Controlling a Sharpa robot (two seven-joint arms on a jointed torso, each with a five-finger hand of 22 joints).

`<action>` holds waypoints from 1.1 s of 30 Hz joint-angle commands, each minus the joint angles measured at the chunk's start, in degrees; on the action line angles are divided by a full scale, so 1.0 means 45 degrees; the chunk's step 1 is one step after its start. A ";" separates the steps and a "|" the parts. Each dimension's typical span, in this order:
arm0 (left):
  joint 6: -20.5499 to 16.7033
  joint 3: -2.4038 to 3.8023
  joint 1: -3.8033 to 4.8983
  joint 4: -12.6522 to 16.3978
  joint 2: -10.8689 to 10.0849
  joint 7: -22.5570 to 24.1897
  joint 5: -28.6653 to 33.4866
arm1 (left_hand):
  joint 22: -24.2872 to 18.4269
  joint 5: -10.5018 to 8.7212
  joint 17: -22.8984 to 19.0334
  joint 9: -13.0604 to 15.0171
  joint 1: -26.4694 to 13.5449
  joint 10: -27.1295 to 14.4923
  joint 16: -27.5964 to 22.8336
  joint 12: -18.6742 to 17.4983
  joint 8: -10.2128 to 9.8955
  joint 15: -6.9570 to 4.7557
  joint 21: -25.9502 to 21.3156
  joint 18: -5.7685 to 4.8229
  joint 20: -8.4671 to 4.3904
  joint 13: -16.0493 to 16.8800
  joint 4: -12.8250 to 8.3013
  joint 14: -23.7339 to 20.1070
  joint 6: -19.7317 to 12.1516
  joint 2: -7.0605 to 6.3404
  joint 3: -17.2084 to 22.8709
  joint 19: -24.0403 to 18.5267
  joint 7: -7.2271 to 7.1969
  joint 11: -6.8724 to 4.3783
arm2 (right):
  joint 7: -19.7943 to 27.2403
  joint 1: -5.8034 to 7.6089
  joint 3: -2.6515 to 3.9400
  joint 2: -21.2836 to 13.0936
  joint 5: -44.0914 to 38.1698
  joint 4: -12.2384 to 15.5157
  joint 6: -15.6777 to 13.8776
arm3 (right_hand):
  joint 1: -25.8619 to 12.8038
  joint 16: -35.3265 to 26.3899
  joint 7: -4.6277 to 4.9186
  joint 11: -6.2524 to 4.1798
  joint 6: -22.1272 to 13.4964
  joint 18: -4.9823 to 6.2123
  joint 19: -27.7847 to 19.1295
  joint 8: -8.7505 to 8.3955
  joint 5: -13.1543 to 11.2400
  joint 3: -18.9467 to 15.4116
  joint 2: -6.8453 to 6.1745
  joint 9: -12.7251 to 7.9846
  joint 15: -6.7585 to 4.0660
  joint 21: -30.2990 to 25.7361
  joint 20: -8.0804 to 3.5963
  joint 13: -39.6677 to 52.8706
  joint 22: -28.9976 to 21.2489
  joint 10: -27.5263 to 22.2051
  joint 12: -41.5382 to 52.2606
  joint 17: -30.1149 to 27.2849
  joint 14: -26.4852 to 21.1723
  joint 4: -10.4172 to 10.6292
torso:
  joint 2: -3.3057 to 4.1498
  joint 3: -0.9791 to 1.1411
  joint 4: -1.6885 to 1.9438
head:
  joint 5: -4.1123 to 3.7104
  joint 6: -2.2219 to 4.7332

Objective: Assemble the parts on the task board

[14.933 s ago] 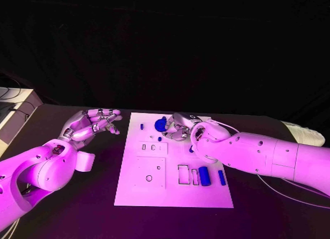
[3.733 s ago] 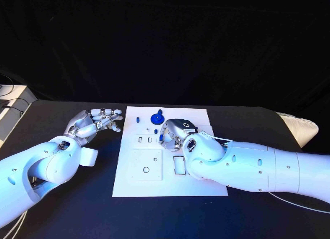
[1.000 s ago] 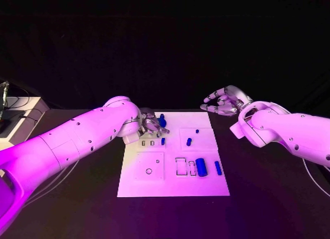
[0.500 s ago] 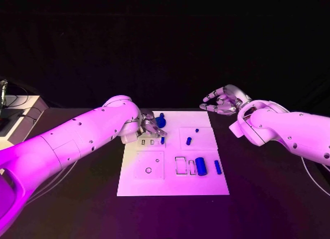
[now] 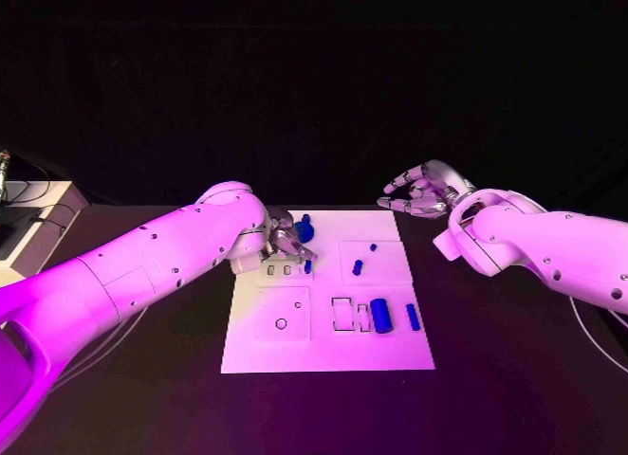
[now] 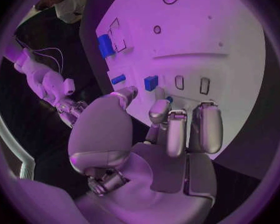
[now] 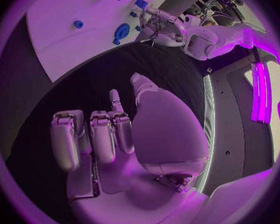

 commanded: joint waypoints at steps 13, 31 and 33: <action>0.0319 -0.0086 -0.0025 -0.0253 0.0240 0.0046 0.0220 | -0.0007 0.0081 0.3017 0.0083 0.0124 -0.0057 0.0040 -0.0010 0.0091 -0.0040 0.0048 -0.0228 -0.0025 -0.0042 -0.0006 0.1234 -0.0055 0.0297 -0.0015 0.0073 -0.0025 -0.0024 | 0.0044 -0.0011 0.0002 0.0128 -0.0155 -0.0107 0.0190 | -0.0189 -0.0042 -0.0011 -0.0031 -0.0058 0.0091 0.1028 0.0039 -0.0065 -0.0032 -0.0001 0.0024 -0.0022 -0.0057 -0.0021 0.3063 0.2853 0.1004 -0.0044 0.2675 0.1162 0.0046 | 0.0015 -0.0023 0.0028 | -0.0077 -0.0019; 0.0190 -0.0181 -0.0056 -0.0438 0.0313 0.0103 0.0222 | -0.0028 0.0043 0.3001 0.0098 0.0128 -0.0094 0.0033 -0.0043 0.0090 -0.0037 0.0041 -0.0223 -0.0024 -0.0090 0.0009 0.1228 -0.0062 0.0287 -0.0032 0.0055 -0.0019 -0.0018 | 0.0050 -0.0032 0.0000 0.0231 -0.0155 -0.0195 0.0214 | -0.0189 -0.0042 -0.0011 -0.0031 -0.0058 0.0091 0.1028 0.0039 -0.0065 -0.0032 -0.0001 0.0024 -0.0022 -0.0057 -0.0021 0.3063 0.2853 0.1004 -0.0044 0.2675 0.1162 0.0046 | 0.0020 -0.0010 0.0034 | -0.0096 -0.0036; 0.0237 -0.0187 -0.0060 -0.0452 0.0319 0.0107 0.0256 | -0.0031 0.0036 0.3005 0.0117 0.0202 -0.0104 0.0035 -0.0046 0.0092 -0.0036 0.0040 -0.0222 -0.0022 -0.0089 -0.0008 0.1229 -0.0070 0.0324 0.0000 0.0047 -0.0022 -0.0020 | 0.0046 -0.0035 -0.0001 0.0240 -0.0155 -0.0203 0.0222 | -0.0189 -0.0042 -0.0011 -0.0031 -0.0058 0.0091 0.1028 0.0039 -0.0065 -0.0032 -0.0001 0.0024 -0.0022 -0.0057 -0.0021 0.3063 0.2853 0.1004 -0.0044 0.2675 0.1162 0.0046 | 0.0016 -0.0008 0.0034 | -0.0089 -0.0048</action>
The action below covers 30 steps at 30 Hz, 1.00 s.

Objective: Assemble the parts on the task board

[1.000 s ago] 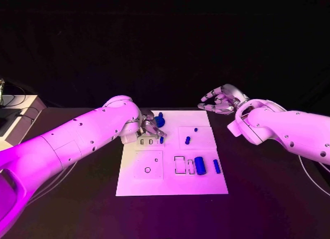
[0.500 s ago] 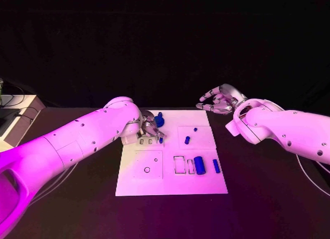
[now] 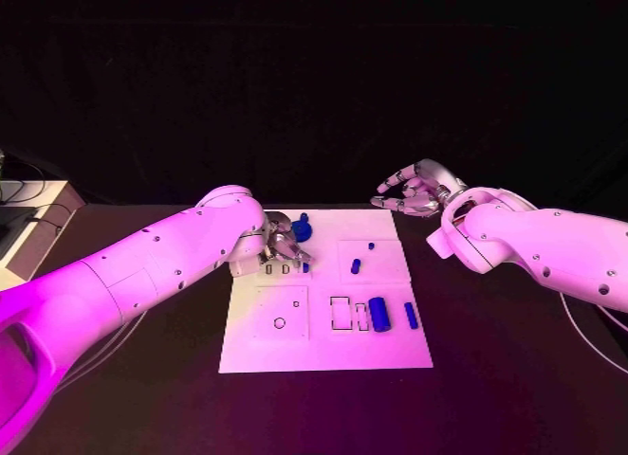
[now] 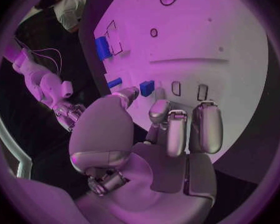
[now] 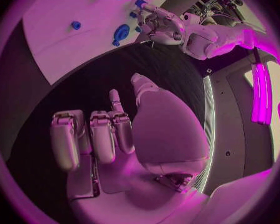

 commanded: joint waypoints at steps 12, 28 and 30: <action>0.0107 -0.0049 -0.0016 -0.0187 0.0128 0.0143 0.0434 | -0.0018 -0.0001 0.2987 0.0141 0.0592 -0.0174 0.0025 -0.0088 0.0035 -0.0038 0.0045 -0.0217 -0.0014 -0.0023 -0.0053 0.1220 -0.0118 0.0248 0.0253 0.0009 -0.0028 -0.0029 | 0.0046 -0.0020 -0.0004 0.0038 -0.0129 -0.0037 0.0197 | -0.0128 -0.0045 -0.0015 -0.0034 -0.0059 0.0094 0.1022 0.0063 -0.0067 -0.0036 0.0015 0.0025 -0.0025 -0.0073 -0.0021 0.3076 0.2847 0.1013 -0.0035 0.2664 0.1160 0.0036 | 0.0011 0.0013 0.0010 | 0.0003 -0.0049; 0.0134 -0.0100 -0.0031 -0.0284 0.0189 0.0169 0.0611 | -0.0021 -0.0002 0.2988 0.0146 0.0614 -0.0186 0.0026 -0.0099 0.0034 -0.0039 0.0044 -0.0216 -0.0013 -0.0040 -0.0055 0.1221 -0.0120 0.0250 0.0267 0.0005 -0.0028 -0.0029 | 0.0040 -0.0048 -0.0010 0.0095 -0.0129 -0.0095 0.0237 | -0.0128 -0.0045 -0.0015 -0.0034 -0.0059 0.0094 0.1022 0.0063 -0.0067 -0.0036 0.0015 0.0025 -0.0025 -0.0073 -0.0021 0.3076 0.2847 0.1013 -0.0035 0.2664 0.1160 0.0036 | 0.0010 0.0017 0.0015 | 0.0019 -0.0111; 0.0153 -0.0103 -0.0031 -0.0290 0.0183 0.0167 0.0613 | -0.0021 -0.0009 0.2999 0.0153 0.0629 -0.0185 0.0031 -0.0098 0.0035 -0.0039 0.0044 -0.0216 -0.0013 -0.0035 -0.0047 0.1225 -0.0119 0.0251 0.0277 0.0002 -0.0026 -0.0027 | 0.0039 -0.0049 -0.0011 0.0095 -0.0129 -0.0098 0.0241 | -0.0128 -0.0045 -0.0015 -0.0034 -0.0059 0.0094 0.1022 0.0063 -0.0067 -0.0036 0.0015 0.0025 -0.0025 -0.0073 -0.0021 0.3076 0.2847 0.1013 -0.0035 0.2664 0.1160 0.0036 | 0.0009 0.0014 0.0012 | 0.0021 -0.0116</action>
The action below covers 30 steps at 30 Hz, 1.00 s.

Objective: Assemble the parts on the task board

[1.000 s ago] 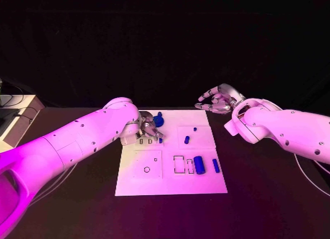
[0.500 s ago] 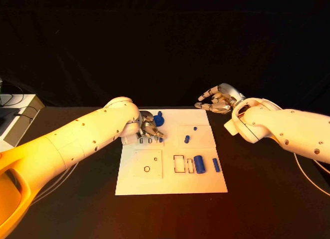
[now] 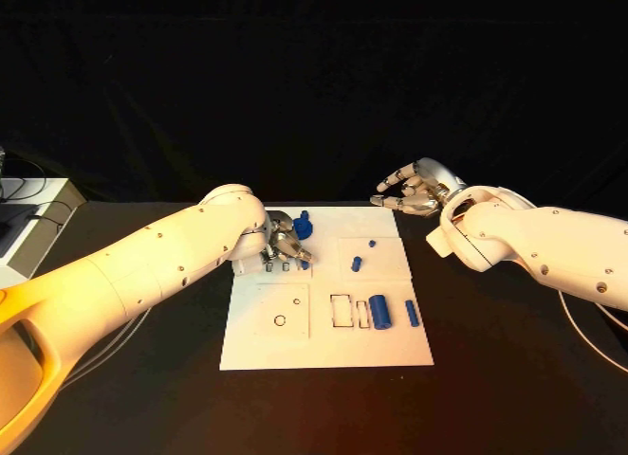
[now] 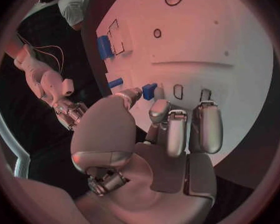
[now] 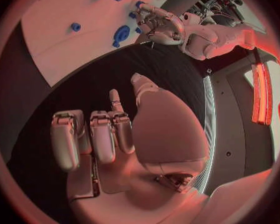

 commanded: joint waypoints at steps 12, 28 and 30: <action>0.0271 -0.0038 -0.0021 -0.0020 0.0012 0.0120 0.0179 | 0.0057 0.0001 0.3033 0.0220 0.1312 -0.0100 0.0044 -0.0076 0.0040 -0.0108 0.0078 -0.0222 -0.0055 0.0033 -0.0367 0.1235 -0.0057 0.0223 0.1307 -0.0004 -0.0068 -0.0114 | 0.0038 -0.0016 -0.0004 0.0006 -0.0123 -0.0018 0.0203 | -0.0141 -0.0045 -0.0018 -0.0038 -0.0062 0.0094 0.1022 0.0086 -0.0066 -0.0028 0.0032 0.0021 -0.0028 -0.0076 -0.0023 0.3075 0.2849 0.1020 -0.0028 0.2668 0.1161 0.0023 | -0.0005 -0.0007 -0.0001 | 0.0006 -0.0037; -0.0133 -0.0043 -0.0038 0.0300 -0.0322 0.0063 0.1376 | -0.0075 0.0030 0.3039 0.2654 0.0875 -0.0130 0.0039 -0.0639 0.1625 -0.0333 0.0009 -0.0177 -0.0257 -0.0564 -0.2187 0.1236 -0.0375 0.0019 0.5441 -0.0173 -0.0326 -0.0363 | -0.0005 -0.0036 -0.0018 -0.0002 -0.0123 -0.0097 0.0313 | -0.0141 -0.0045 -0.0018 -0.0038 -0.0062 0.0094 0.1022 0.0086 -0.0066 -0.0028 0.0032 0.0021 -0.0028 -0.0076 -0.0023 0.3075 0.2849 0.1020 -0.0028 0.2668 0.1161 0.0023 | -0.0032 0.0005 0.0002 | 0.0047 -0.0084; -0.0128 -0.0039 -0.0039 0.0431 -0.0428 0.0039 0.1483 | -0.0072 0.0034 0.3061 0.2904 0.0663 -0.0114 0.0049 -0.0638 0.1762 -0.0357 0.0008 -0.0177 -0.0273 -0.0573 -0.2266 0.1244 -0.0360 -0.0017 0.5670 -0.0173 -0.0365 -0.0396 | -0.0008 -0.0040 -0.0021 -0.0016 -0.0123 -0.0101 0.0319 | -0.0141 -0.0045 -0.0018 -0.0038 -0.0062 0.0094 0.1022 0.0086 -0.0066 -0.0028 0.0032 0.0021 -0.0028 -0.0076 -0.0023 0.3075 0.2849 0.1020 -0.0028 0.2668 0.1161 0.0023 | -0.0040 0.0010 0.0008 | 0.0049 -0.0084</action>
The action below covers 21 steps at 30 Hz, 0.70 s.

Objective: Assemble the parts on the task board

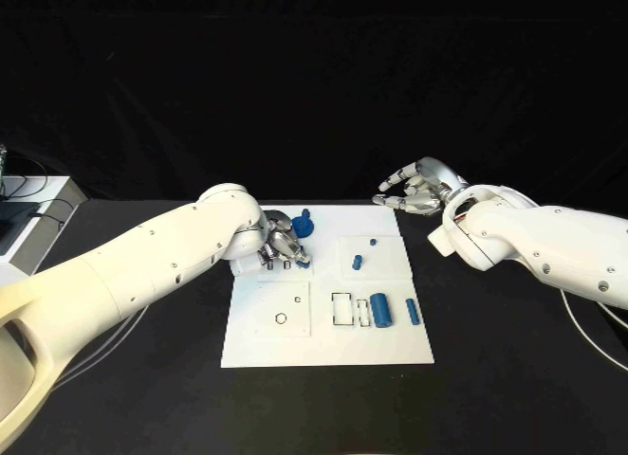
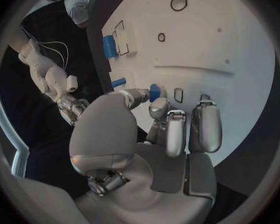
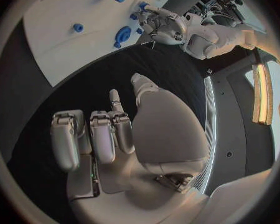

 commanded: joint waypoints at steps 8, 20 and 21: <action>-0.0123 0.0019 0.0007 0.0765 -0.0618 -0.0078 0.0958 | 0.0123 0.0306 0.3238 0.3592 -0.1164 0.0194 0.0135 0.0055 0.1579 -0.0232 0.0049 -0.0199 -0.0225 0.0108 -0.2031 0.1285 0.0105 -0.0277 0.2727 0.0071 -0.0240 -0.0235 | 0.0014 -0.0028 -0.0010 -0.0067 -0.0119 -0.0028 0.0241 | -0.0138 -0.0050 -0.0019 -0.0040 -0.0068 0.0101 0.1011 0.0097 -0.0047 -0.0018 0.0042 0.0016 -0.0031 -0.0102 -0.0024 0.3081 0.2824 0.1021 -0.0027 0.2654 0.1158 0.0016 | -0.0065 0.0035 0.0057 | 0.0067 -0.0036; -0.1583 0.0014 -0.0012 0.1440 -0.1306 0.0028 0.0669 | 0.0237 0.0381 0.3338 0.3928 -0.1579 0.0546 0.0184 0.0135 0.1632 -0.0375 0.0090 -0.0222 -0.0325 0.0167 -0.2333 0.1320 0.0411 -0.0470 0.2912 0.0185 -0.0417 -0.0399 | 0.0117 -0.0048 -0.0014 -0.0136 -0.0110 -0.0057 0.0145 | -0.0149 -0.0055 -0.0019 -0.0041 -0.0071 0.0104 0.1007 0.0105 -0.0035 -0.0017 0.0047 0.0019 -0.0032 -0.0113 -0.0025 0.3072 0.2816 0.1011 -0.0037 0.2636 0.1154 0.0020 | -0.0218 0.0059 0.0159 | 0.0071 -0.0217; -0.1737 0.0014 -0.0020 0.1471 -0.1334 0.0039 0.0603 | 0.0291 0.0416 0.3325 0.3962 -0.1621 0.0610 0.0178 0.0124 0.1623 -0.0405 0.0110 -0.0234 -0.0350 0.0145 -0.2376 0.1316 0.0488 -0.0491 0.2937 0.0230 -0.0453 -0.0434 | 0.0128 -0.0050 -0.0014 -0.0138 -0.0109 -0.0060 0.0135 | -0.0149 -0.0055 -0.0019 -0.0041 -0.0071 0.0104 0.1007 0.0105 -0.0035 -0.0017 0.0047 0.0019 -0.0032 -0.0113 -0.0025 0.3072 0.2816 0.1011 -0.0037 0.2636 0.1154 0.0020 | -0.0223 0.0059 0.0159 | 0.0076 -0.0226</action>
